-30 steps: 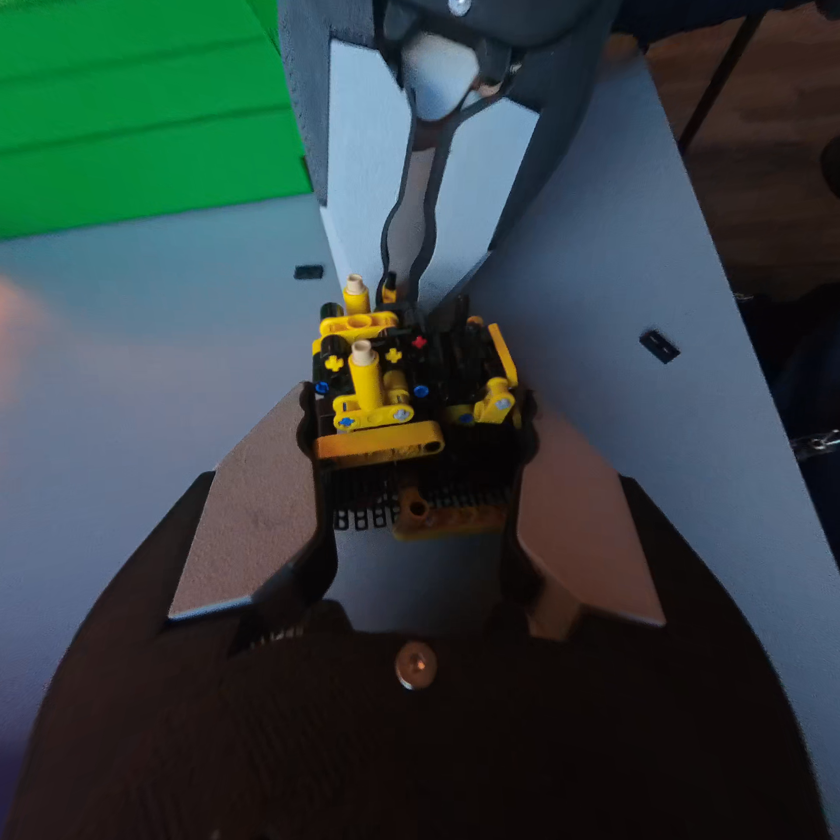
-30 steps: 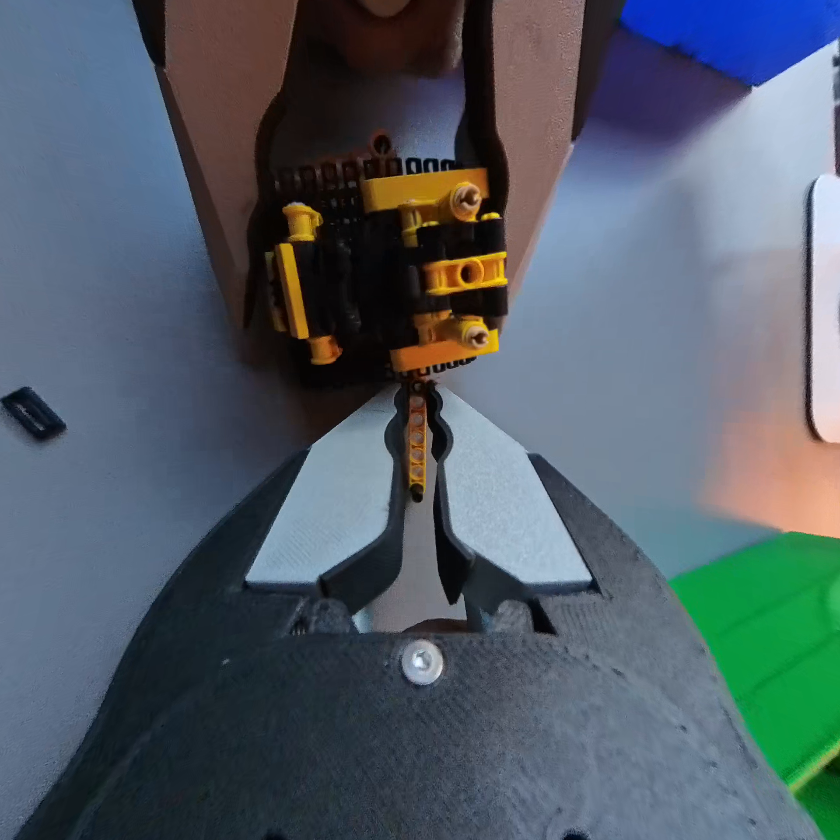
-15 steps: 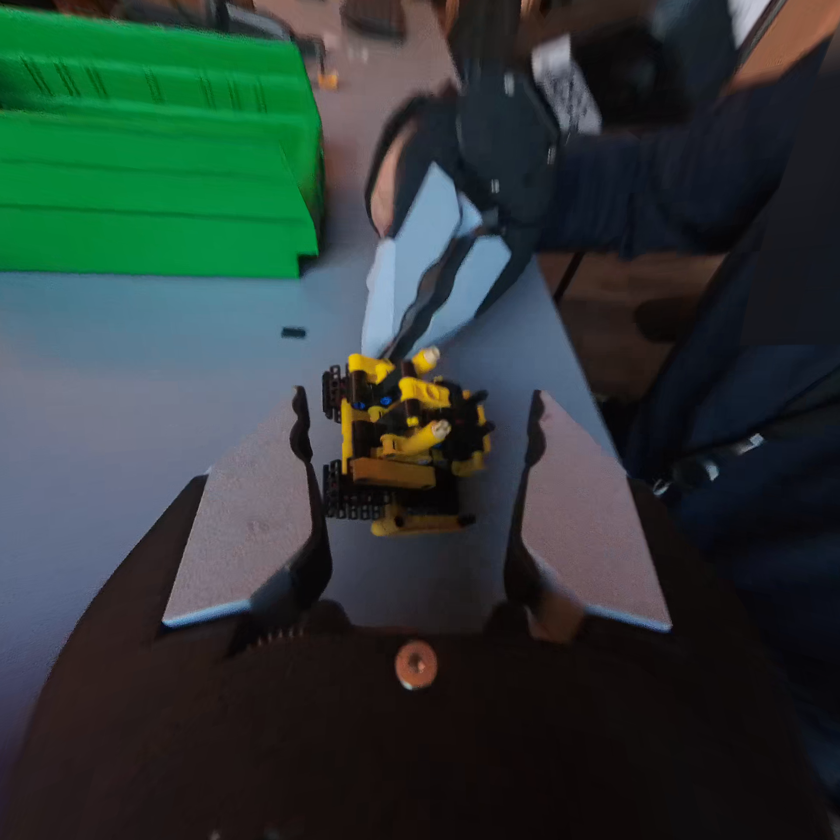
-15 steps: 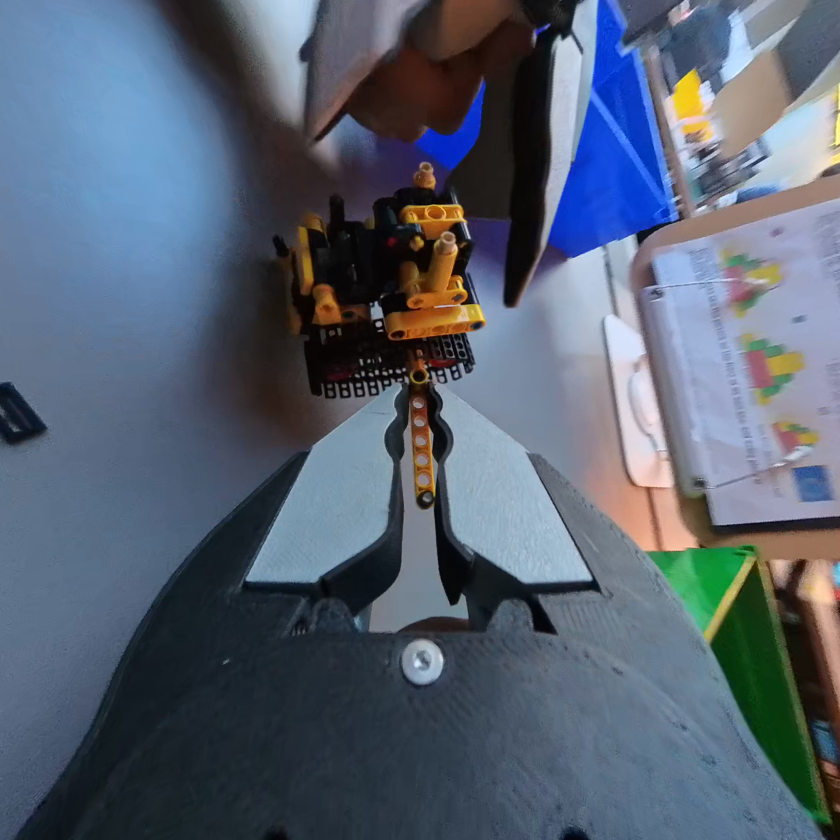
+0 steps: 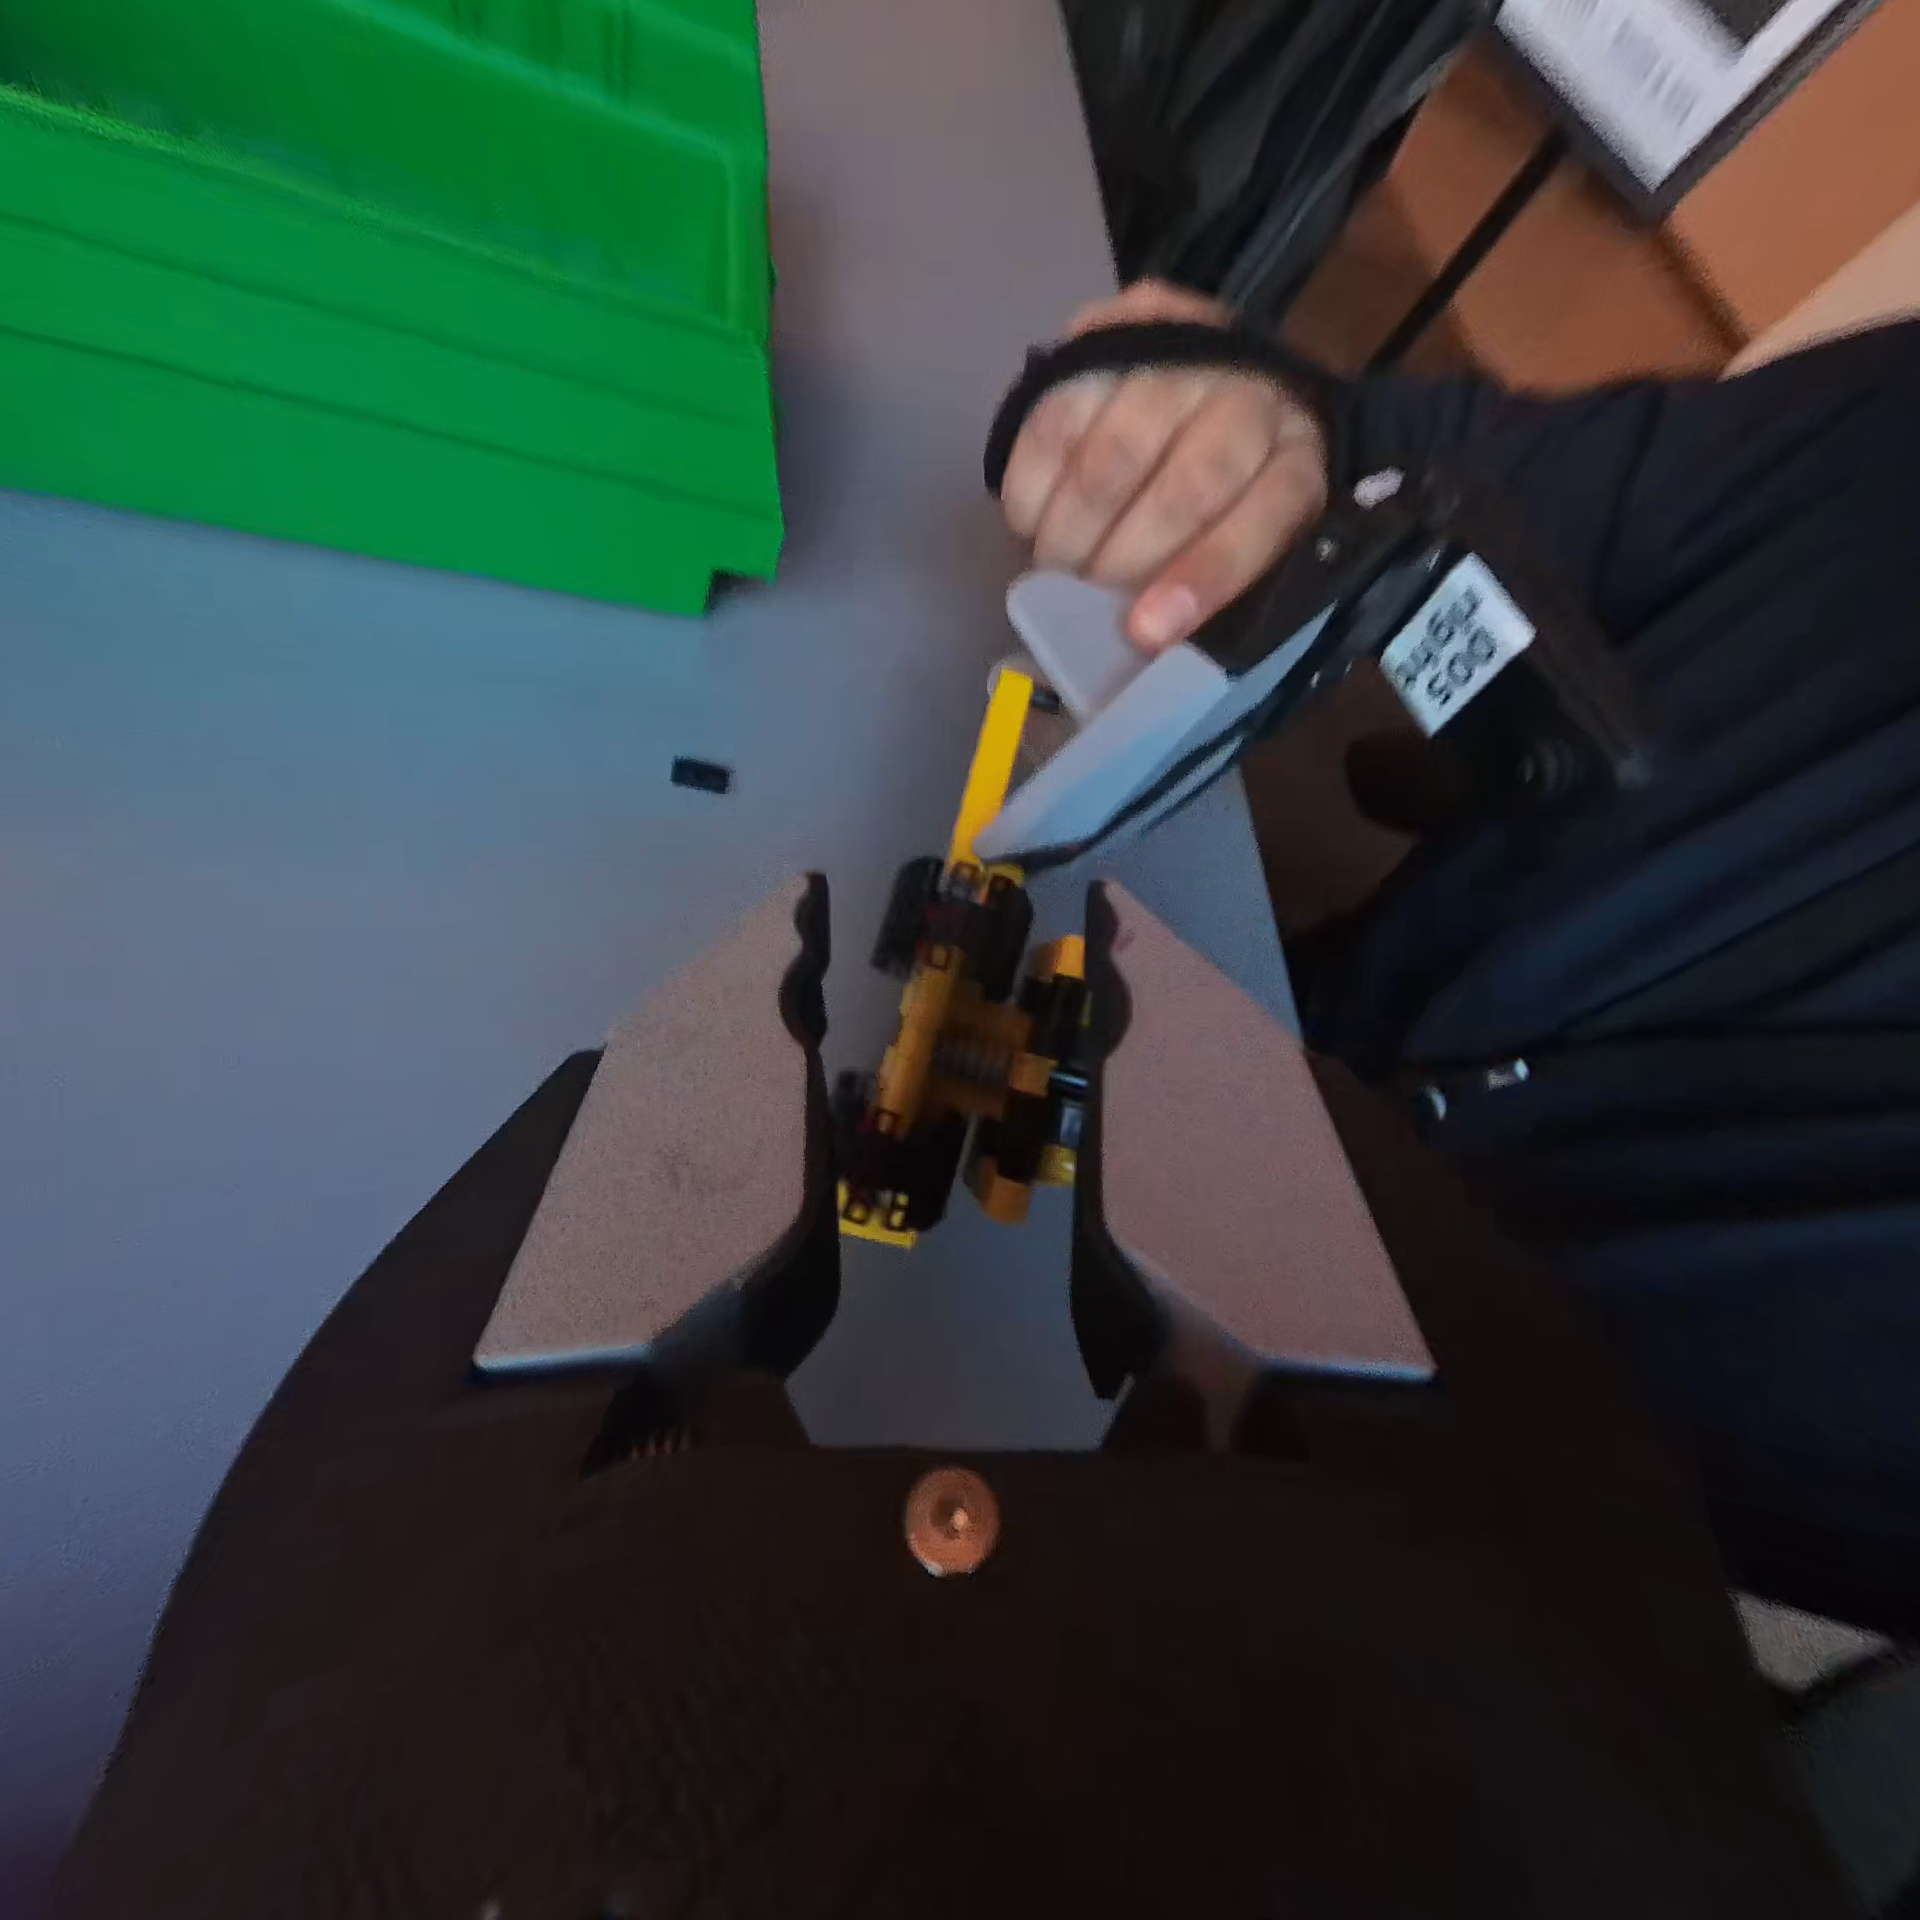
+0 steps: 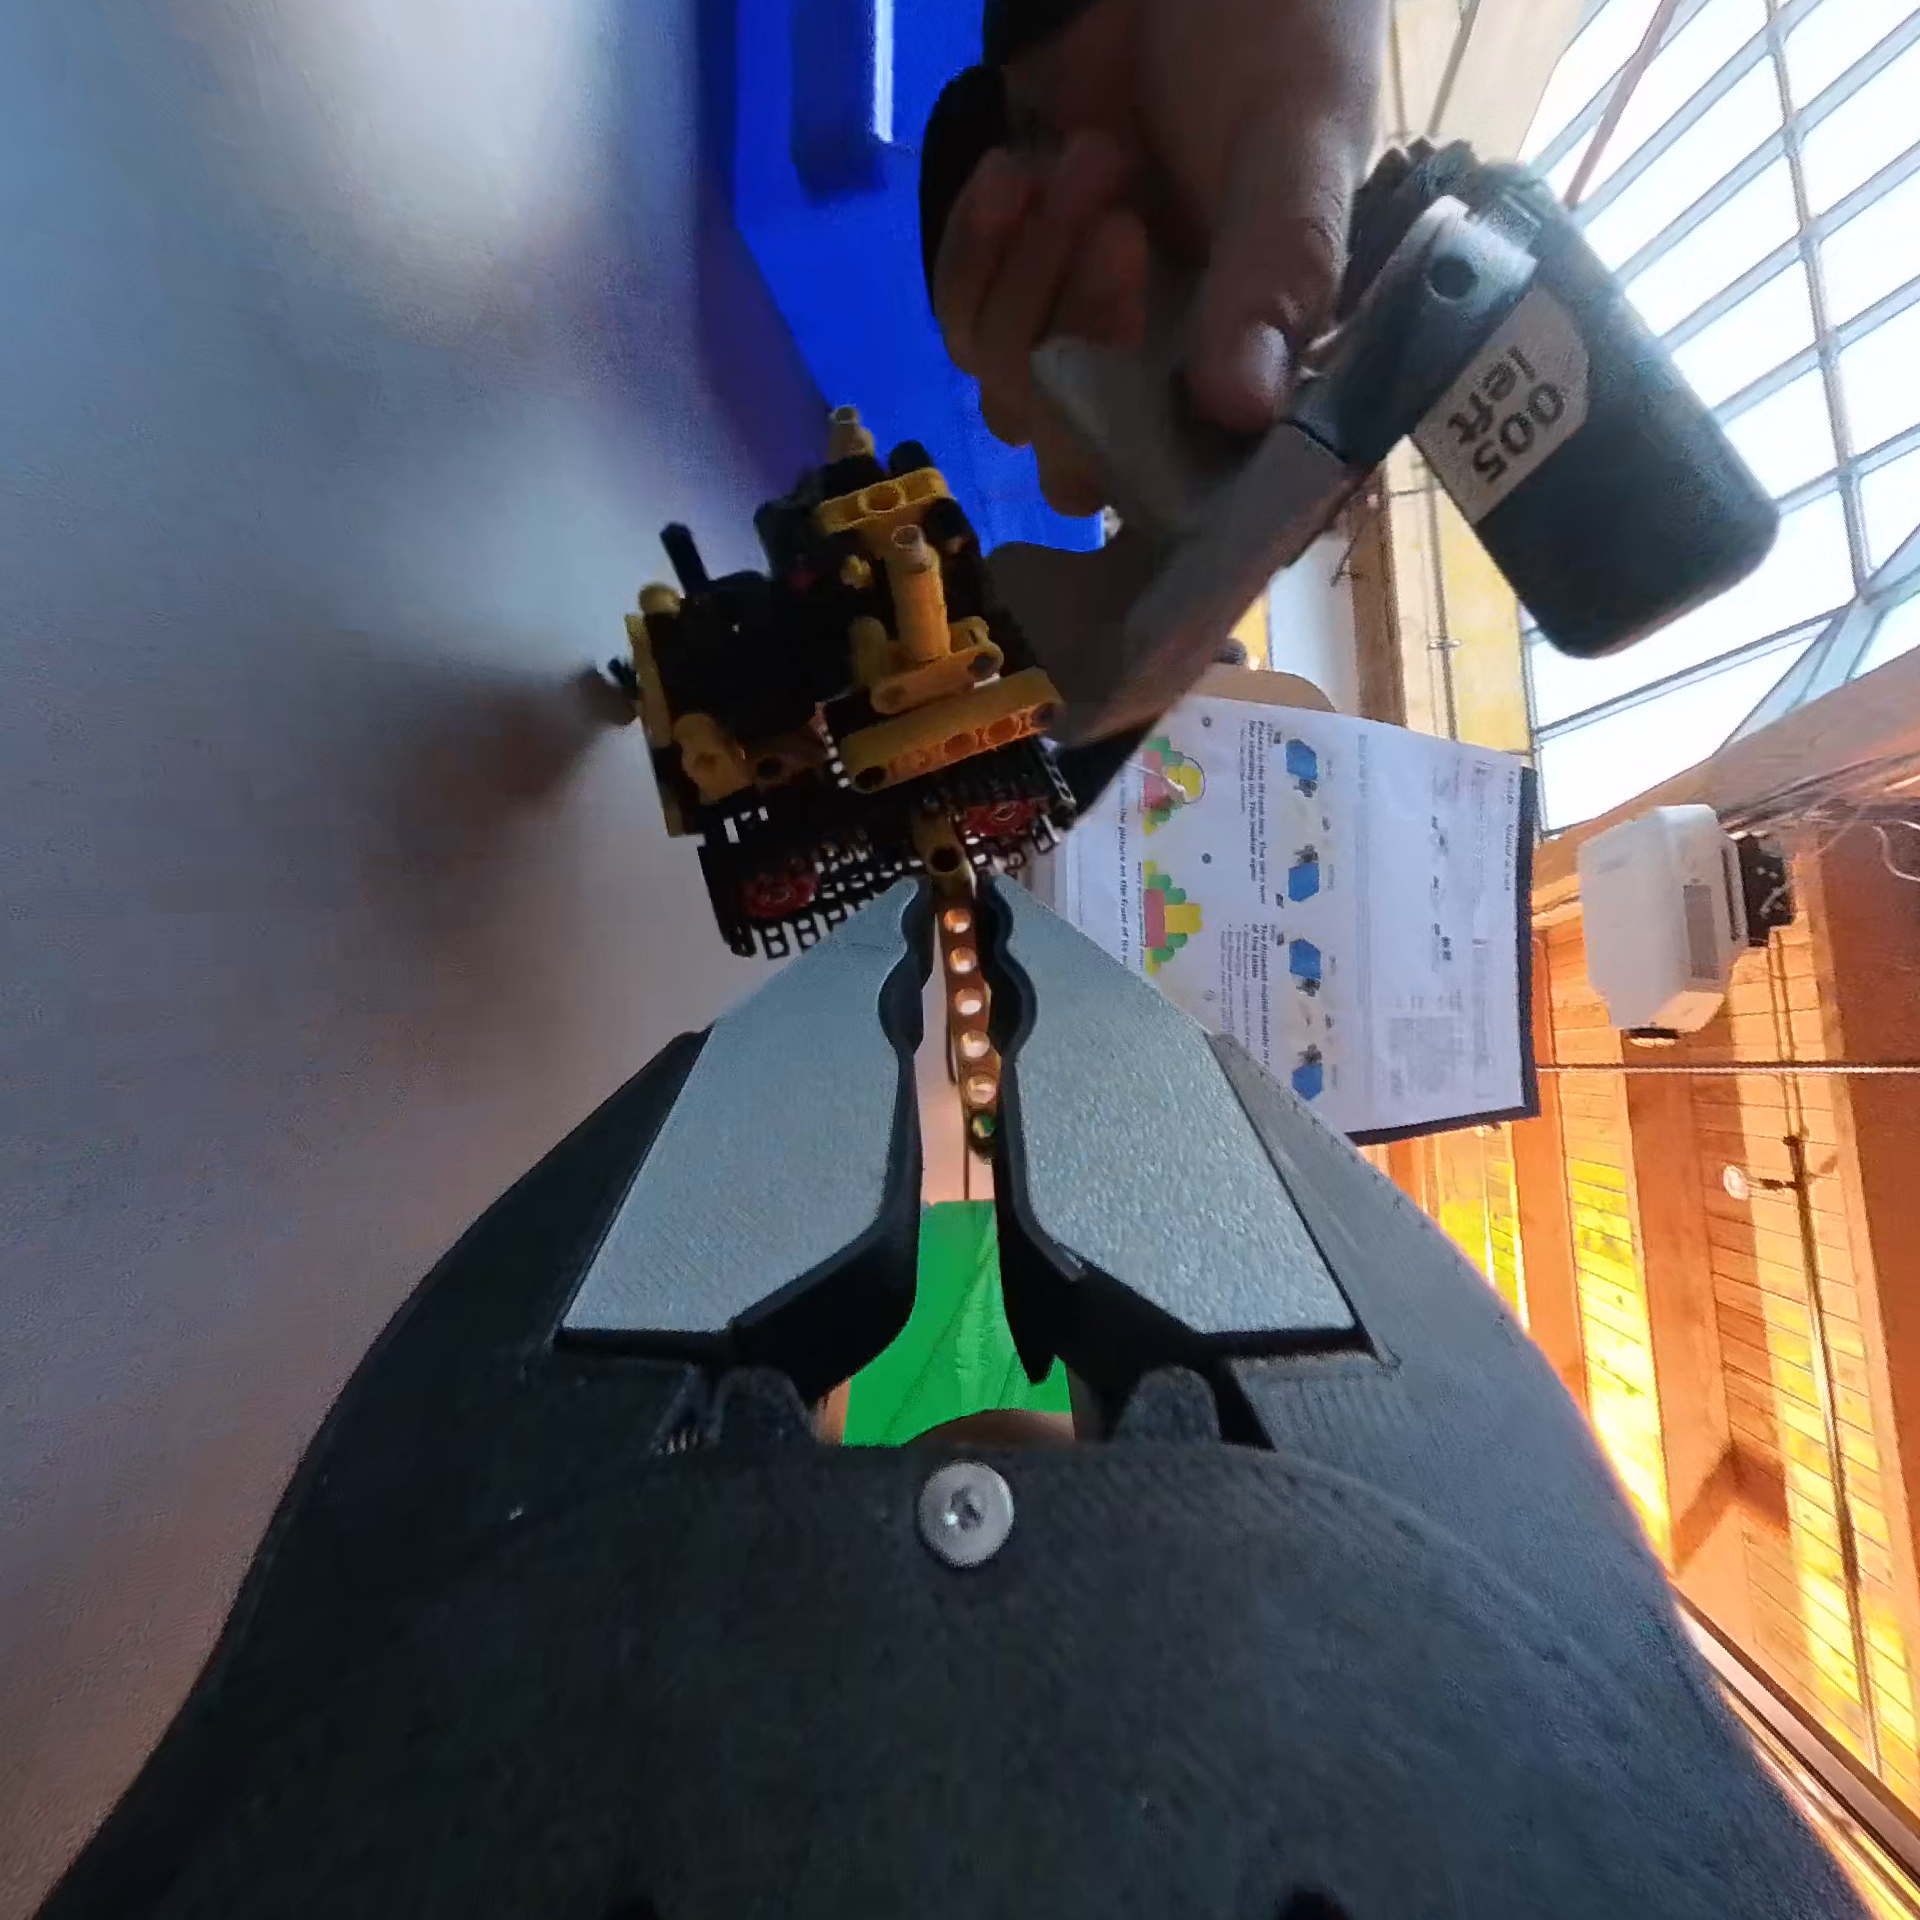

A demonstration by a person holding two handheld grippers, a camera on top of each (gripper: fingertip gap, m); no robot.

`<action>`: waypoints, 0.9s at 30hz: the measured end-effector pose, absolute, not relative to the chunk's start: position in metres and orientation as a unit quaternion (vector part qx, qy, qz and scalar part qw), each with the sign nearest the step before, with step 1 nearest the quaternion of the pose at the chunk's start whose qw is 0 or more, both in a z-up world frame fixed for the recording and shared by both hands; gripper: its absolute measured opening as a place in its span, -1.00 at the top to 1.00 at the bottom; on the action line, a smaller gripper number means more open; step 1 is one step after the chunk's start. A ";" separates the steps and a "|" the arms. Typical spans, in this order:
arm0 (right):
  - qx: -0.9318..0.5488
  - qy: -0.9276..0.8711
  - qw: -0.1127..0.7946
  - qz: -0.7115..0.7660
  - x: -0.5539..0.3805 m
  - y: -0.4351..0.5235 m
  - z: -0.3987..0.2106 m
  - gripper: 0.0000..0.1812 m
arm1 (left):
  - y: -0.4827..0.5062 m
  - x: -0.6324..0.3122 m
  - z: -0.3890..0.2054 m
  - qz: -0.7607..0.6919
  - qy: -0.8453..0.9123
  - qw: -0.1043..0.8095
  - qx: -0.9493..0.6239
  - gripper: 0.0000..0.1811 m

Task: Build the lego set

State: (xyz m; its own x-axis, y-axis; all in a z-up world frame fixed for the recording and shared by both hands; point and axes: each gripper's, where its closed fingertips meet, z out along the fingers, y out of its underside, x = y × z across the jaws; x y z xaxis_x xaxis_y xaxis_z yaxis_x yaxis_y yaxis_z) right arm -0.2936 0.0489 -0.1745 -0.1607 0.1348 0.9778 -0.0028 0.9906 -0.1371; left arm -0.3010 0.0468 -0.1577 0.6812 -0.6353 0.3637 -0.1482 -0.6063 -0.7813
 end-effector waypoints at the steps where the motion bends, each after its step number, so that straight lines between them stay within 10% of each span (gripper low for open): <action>1: -0.044 -0.756 0.651 0.053 -0.294 0.049 -0.173 0.95 | 0.042 -0.296 -0.166 -0.309 0.250 0.348 -0.849 0.43; 27: -0.026 -0.780 0.617 0.100 -0.286 0.040 -0.181 0.95 | 0.032 -0.287 -0.183 -0.358 0.302 0.274 -0.840 0.64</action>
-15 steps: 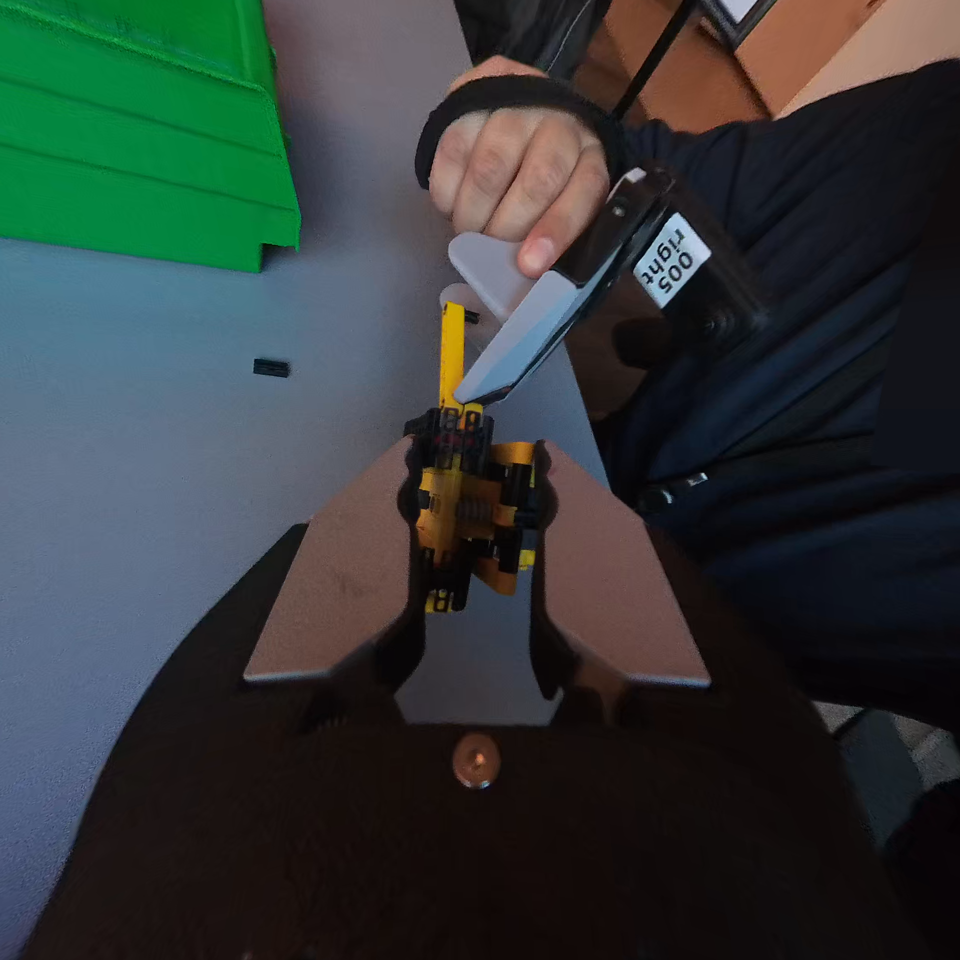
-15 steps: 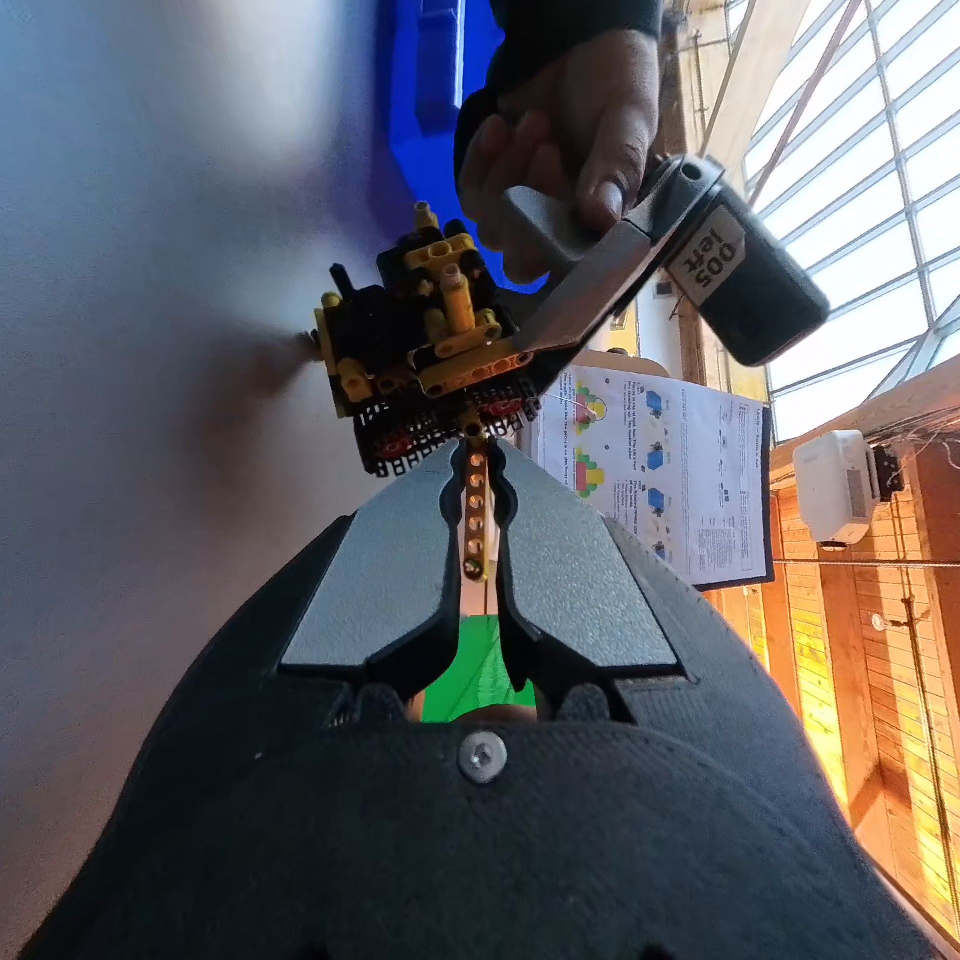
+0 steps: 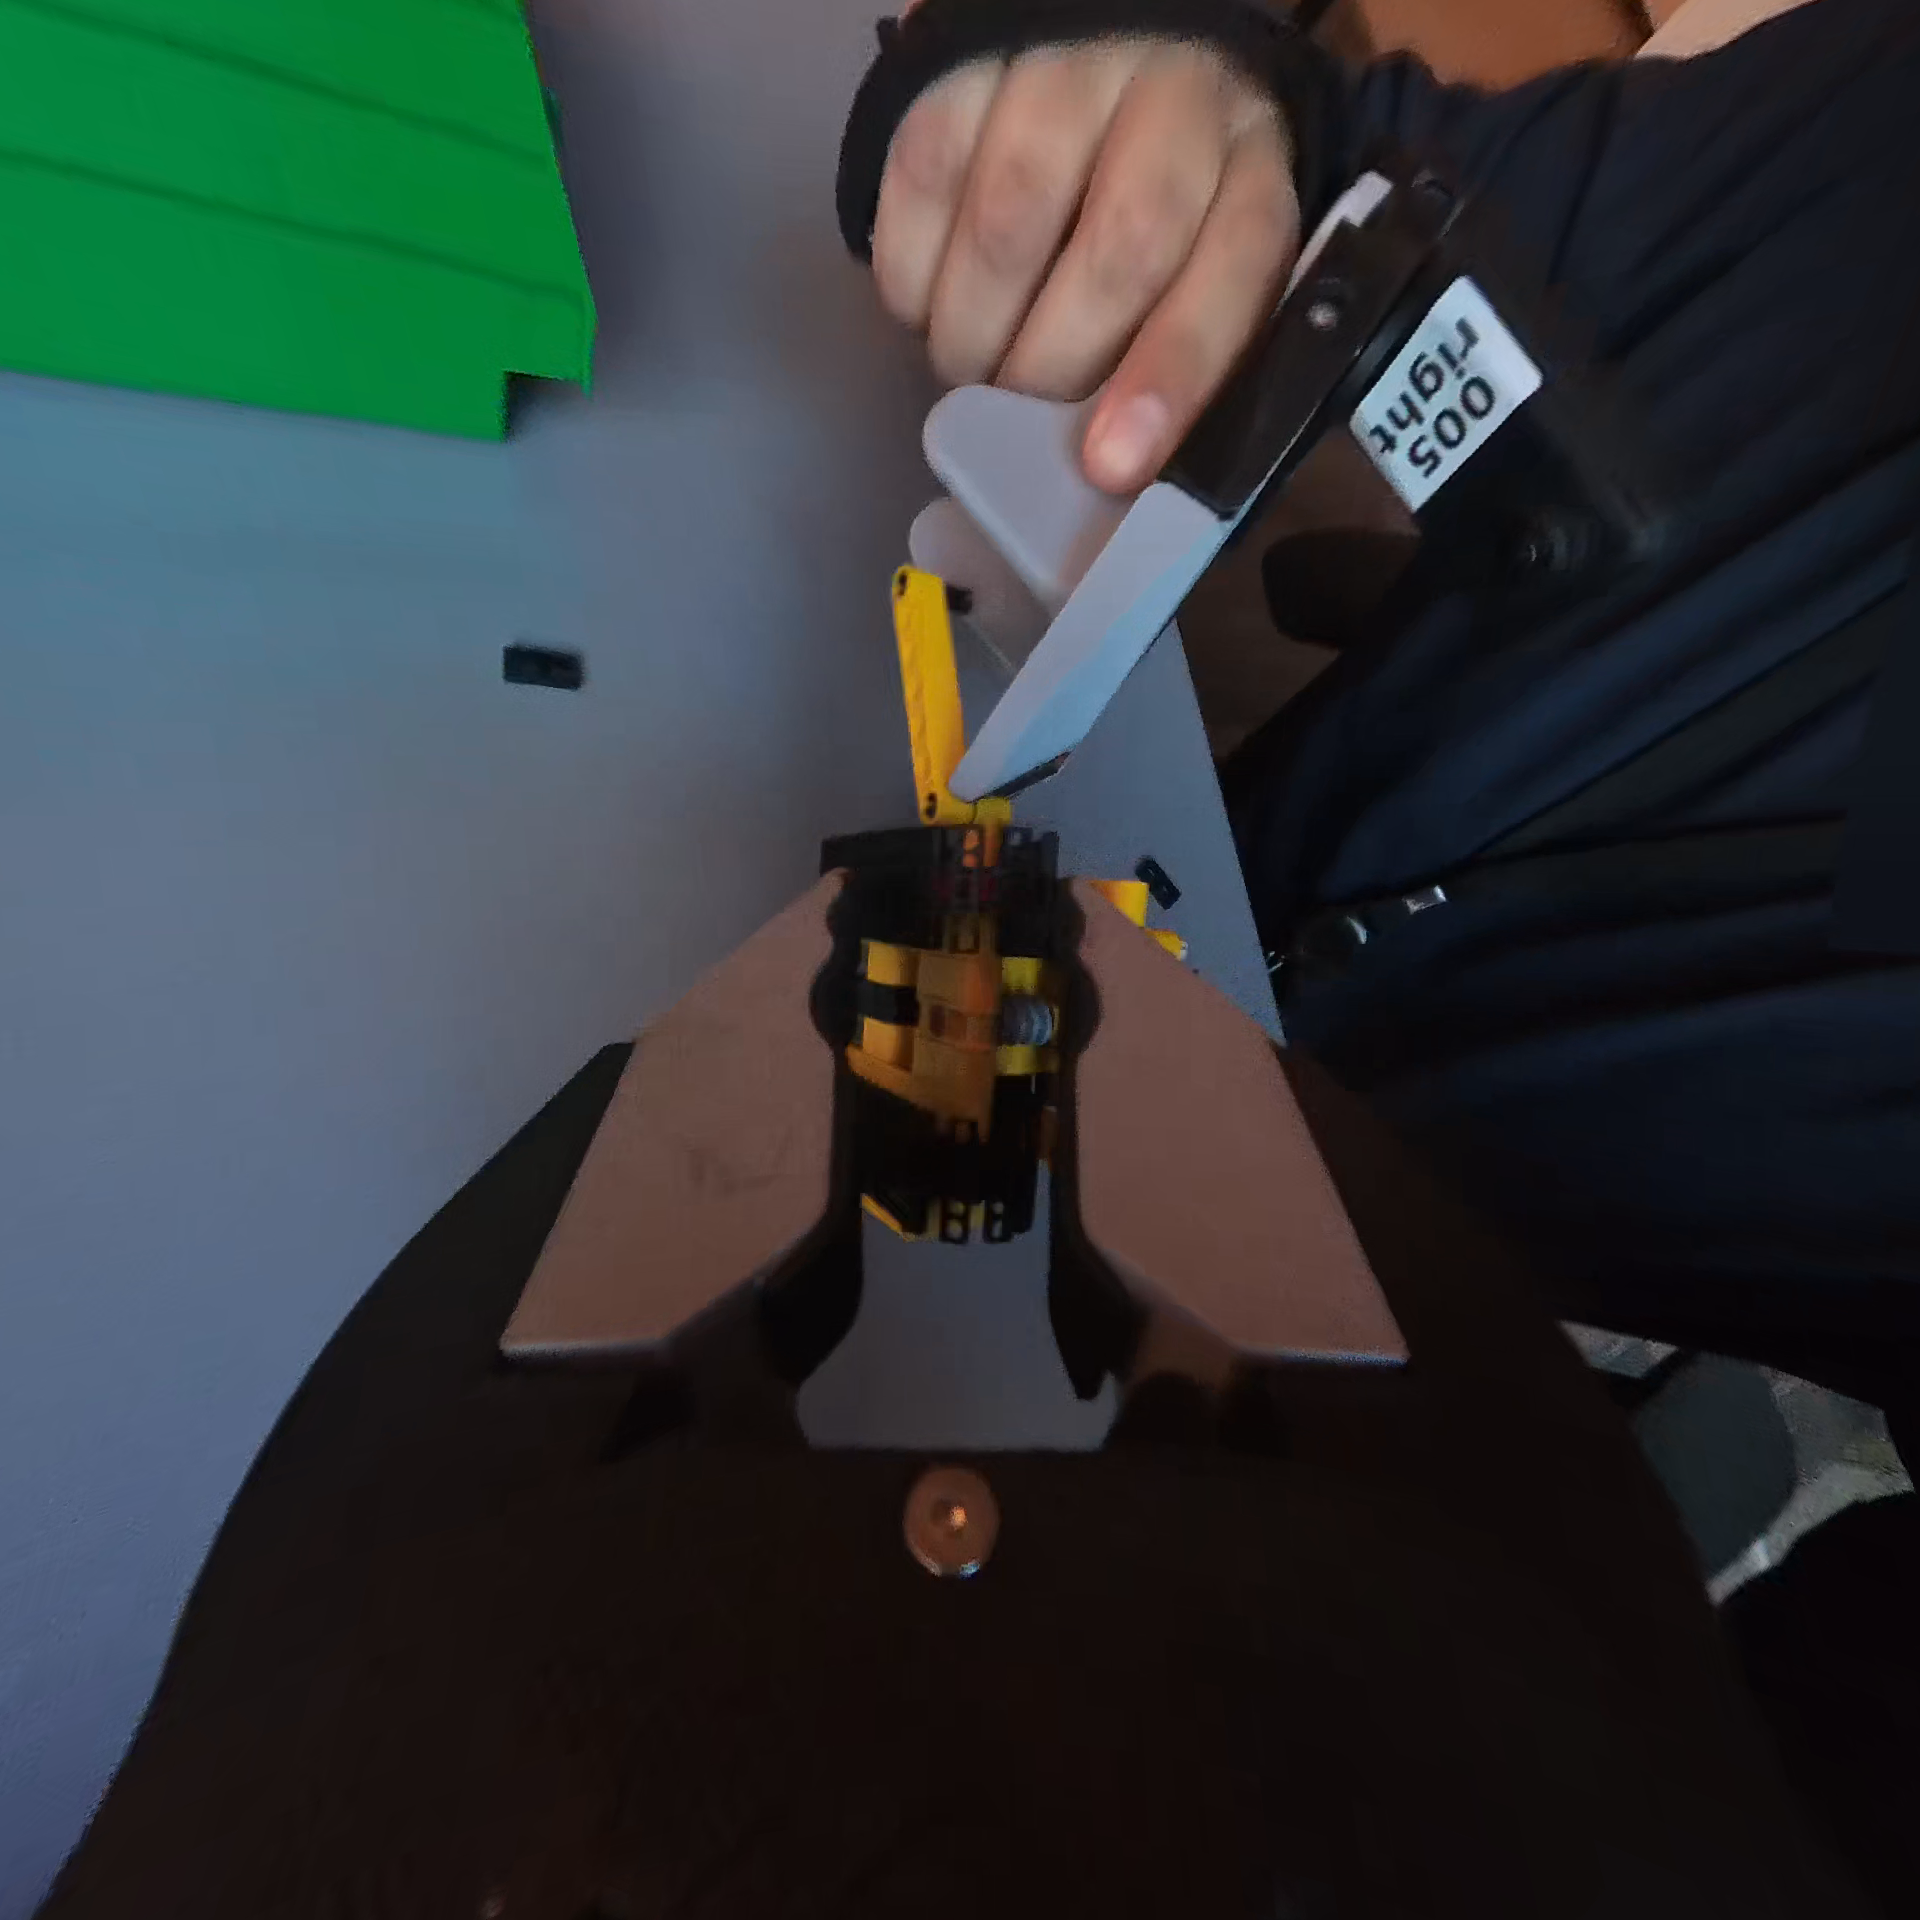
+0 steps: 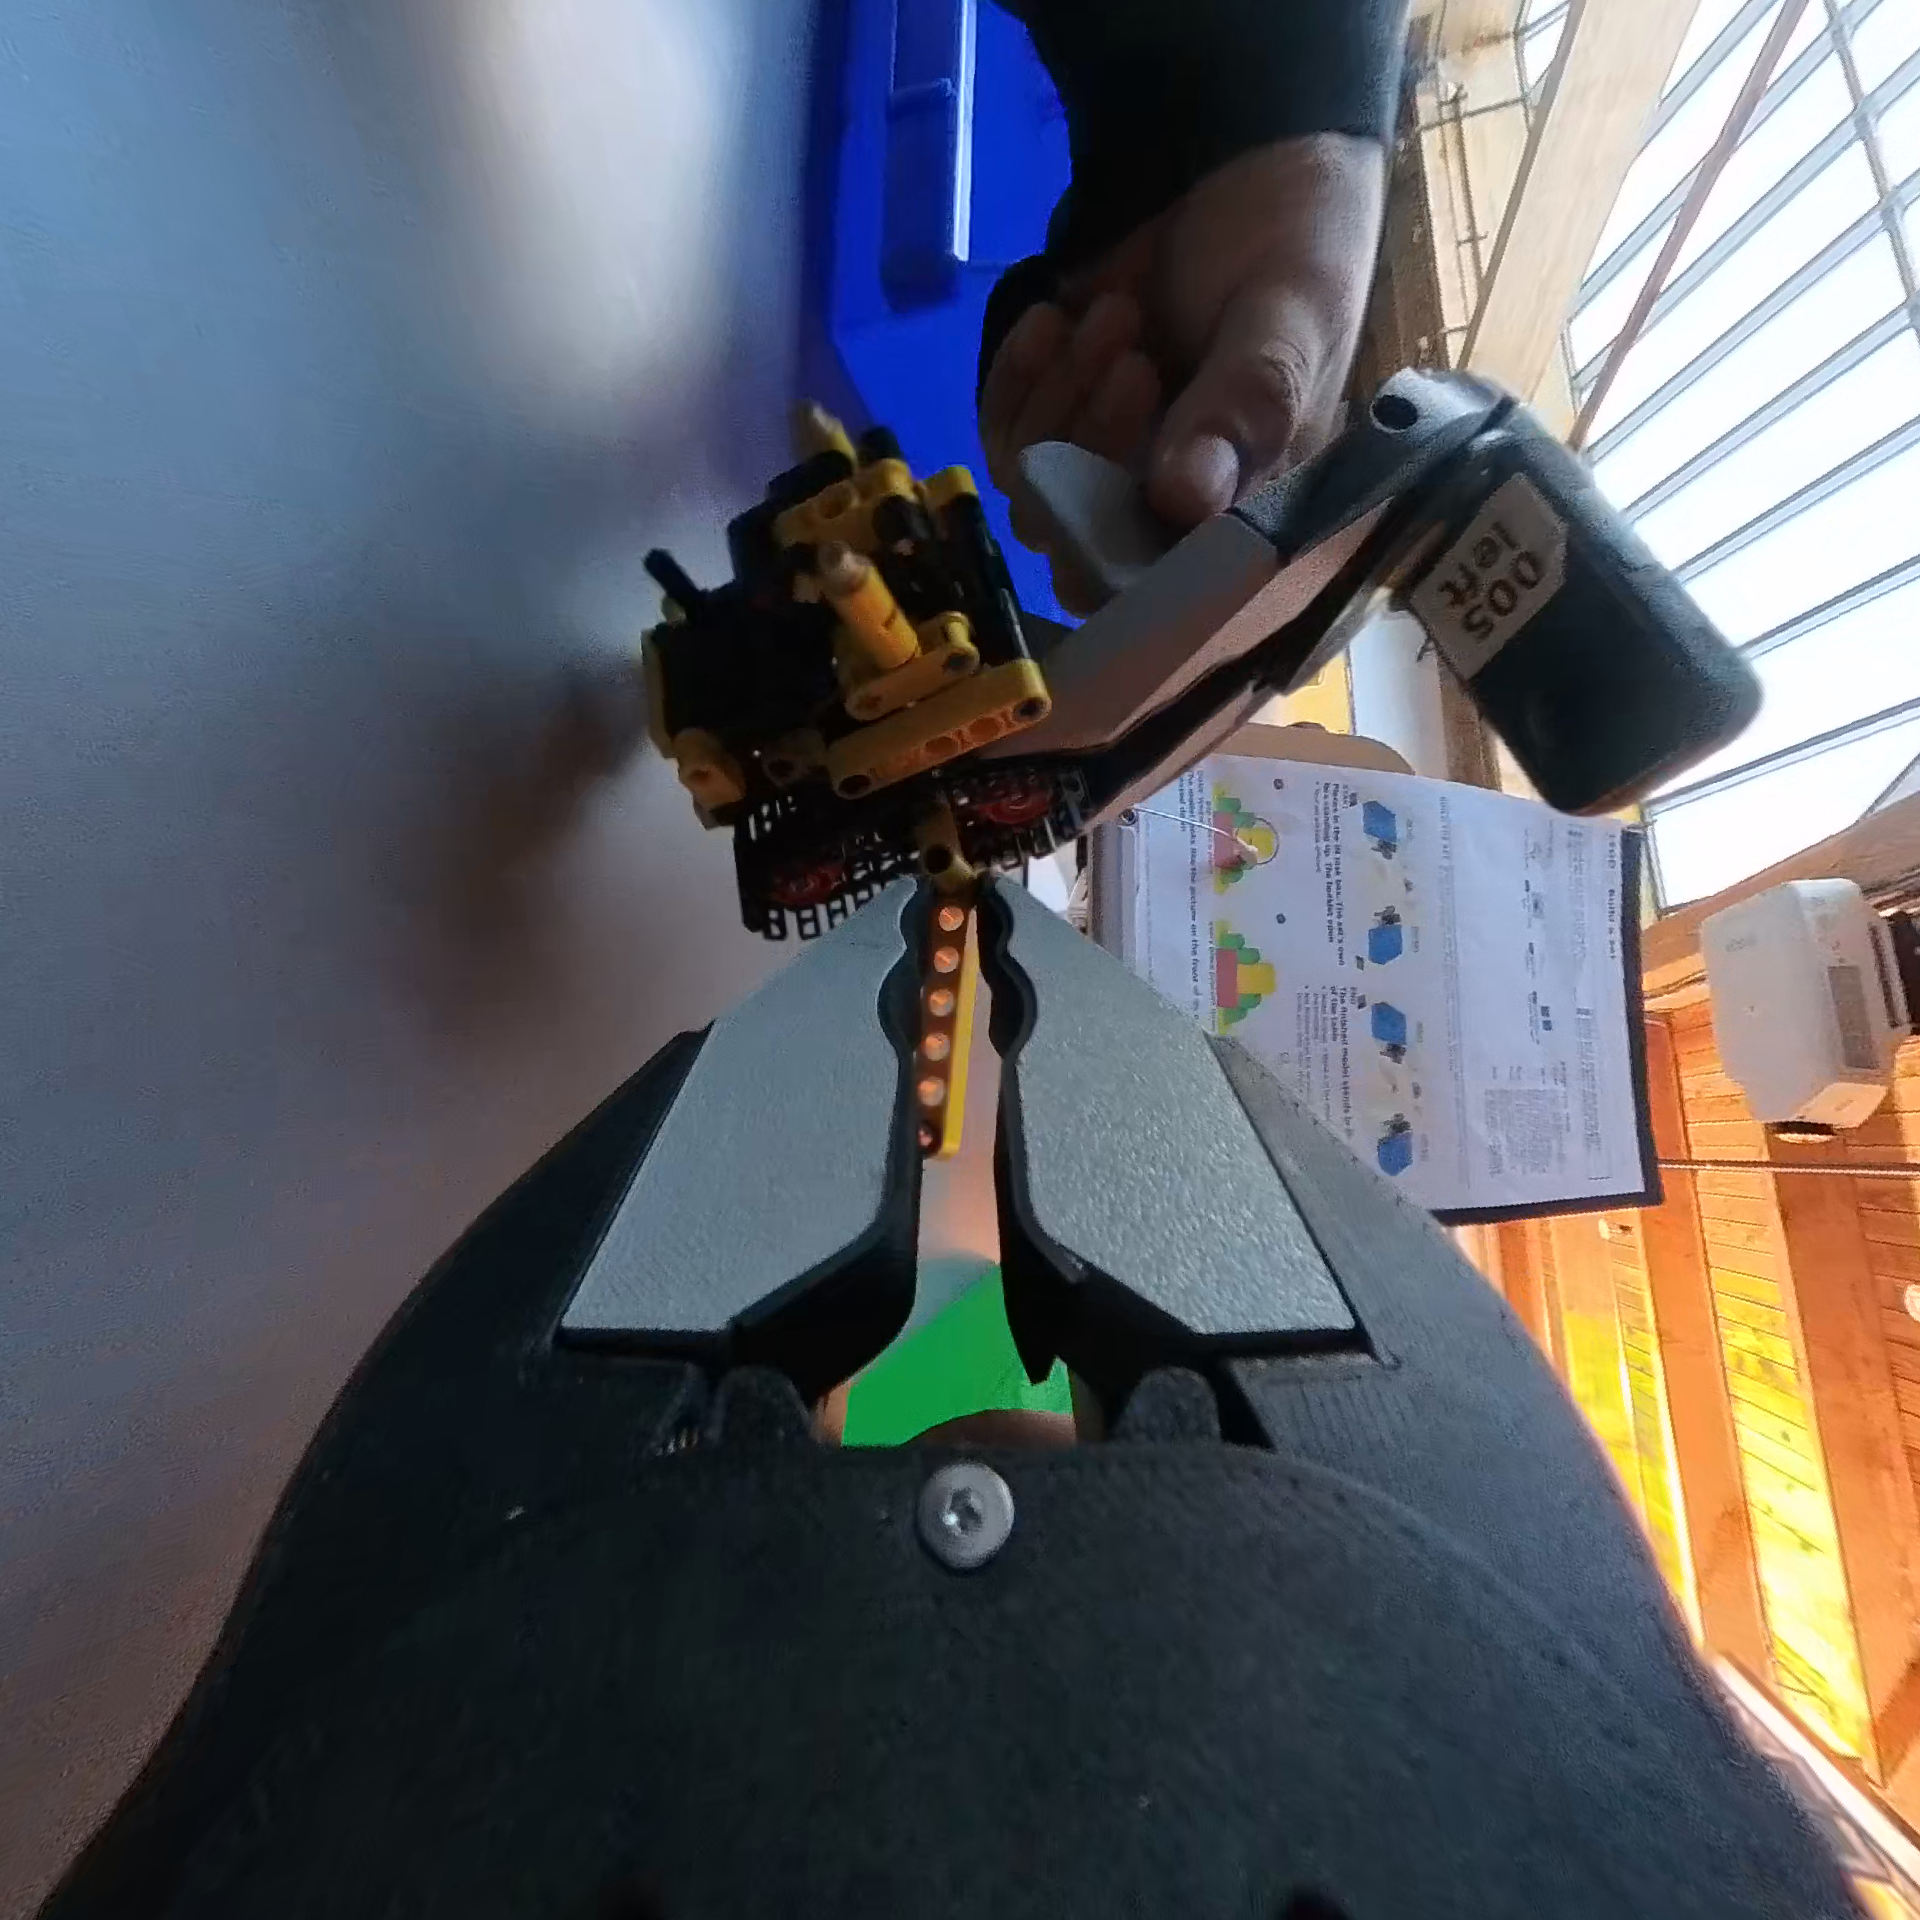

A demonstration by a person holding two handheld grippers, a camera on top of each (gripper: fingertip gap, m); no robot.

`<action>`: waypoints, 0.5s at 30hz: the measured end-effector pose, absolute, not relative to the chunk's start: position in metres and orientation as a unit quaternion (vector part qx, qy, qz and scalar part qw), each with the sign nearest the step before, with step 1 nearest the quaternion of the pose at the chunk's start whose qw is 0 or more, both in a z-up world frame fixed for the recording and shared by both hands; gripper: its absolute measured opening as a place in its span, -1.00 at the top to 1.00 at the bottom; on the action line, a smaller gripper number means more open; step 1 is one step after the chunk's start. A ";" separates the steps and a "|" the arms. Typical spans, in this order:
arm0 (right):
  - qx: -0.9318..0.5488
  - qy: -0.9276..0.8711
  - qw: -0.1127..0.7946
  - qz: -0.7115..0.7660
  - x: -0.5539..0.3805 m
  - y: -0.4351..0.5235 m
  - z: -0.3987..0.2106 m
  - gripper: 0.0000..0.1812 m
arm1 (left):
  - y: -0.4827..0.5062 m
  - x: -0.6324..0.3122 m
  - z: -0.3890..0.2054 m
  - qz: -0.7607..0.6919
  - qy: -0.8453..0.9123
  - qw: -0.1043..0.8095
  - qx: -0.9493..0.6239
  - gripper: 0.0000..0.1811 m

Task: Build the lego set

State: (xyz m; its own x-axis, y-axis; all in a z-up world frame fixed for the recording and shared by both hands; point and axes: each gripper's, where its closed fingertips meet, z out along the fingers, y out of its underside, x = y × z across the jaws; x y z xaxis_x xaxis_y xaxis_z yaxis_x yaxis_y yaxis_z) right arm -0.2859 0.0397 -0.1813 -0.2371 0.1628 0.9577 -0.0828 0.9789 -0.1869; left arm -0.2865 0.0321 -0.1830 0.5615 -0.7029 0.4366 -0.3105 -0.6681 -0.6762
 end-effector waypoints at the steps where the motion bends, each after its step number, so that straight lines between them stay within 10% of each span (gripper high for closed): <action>1: -0.029 -0.783 0.614 0.100 -0.286 0.040 -0.183 0.95 | 0.032 -0.285 -0.183 -0.353 0.308 0.272 -0.841 0.68; 15: -0.091 -0.795 0.599 0.019 -0.304 0.044 -0.217 0.90 | 0.037 -0.295 -0.204 -0.314 0.272 0.255 -0.873 0.76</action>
